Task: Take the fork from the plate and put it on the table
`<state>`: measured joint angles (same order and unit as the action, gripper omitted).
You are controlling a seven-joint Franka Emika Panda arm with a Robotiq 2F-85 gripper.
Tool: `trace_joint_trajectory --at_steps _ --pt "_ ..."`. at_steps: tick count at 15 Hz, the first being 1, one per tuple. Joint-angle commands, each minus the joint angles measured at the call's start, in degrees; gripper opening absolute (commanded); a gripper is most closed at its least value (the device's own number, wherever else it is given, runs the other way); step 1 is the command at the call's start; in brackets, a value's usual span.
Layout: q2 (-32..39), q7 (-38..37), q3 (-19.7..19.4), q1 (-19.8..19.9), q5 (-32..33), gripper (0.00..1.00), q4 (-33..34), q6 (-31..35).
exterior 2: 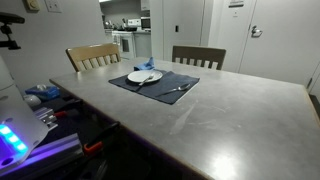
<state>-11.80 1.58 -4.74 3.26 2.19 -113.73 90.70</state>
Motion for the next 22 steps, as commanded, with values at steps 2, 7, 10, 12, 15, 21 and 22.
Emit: trace_joint_trajectory --at_steps 2,7,10,12,15,21,22 --pt "6.07 4.06 1.2 -0.81 2.76 1.0 4.61 2.53" --pt "6.77 6.24 1.44 -0.79 1.96 1.0 3.55 6.49" --pt "7.22 6.42 1.44 -0.77 1.94 1.0 3.56 6.92" --pt "7.03 6.41 1.44 -0.78 1.94 1.0 3.56 6.91" --pt "7.57 3.57 1.85 -0.91 3.41 1.0 3.29 6.76" --pt "10.31 3.13 2.21 -1.25 3.2 1.0 3.34 9.07" --pt "11.22 3.35 2.34 -1.42 3.14 1.0 3.76 9.62"
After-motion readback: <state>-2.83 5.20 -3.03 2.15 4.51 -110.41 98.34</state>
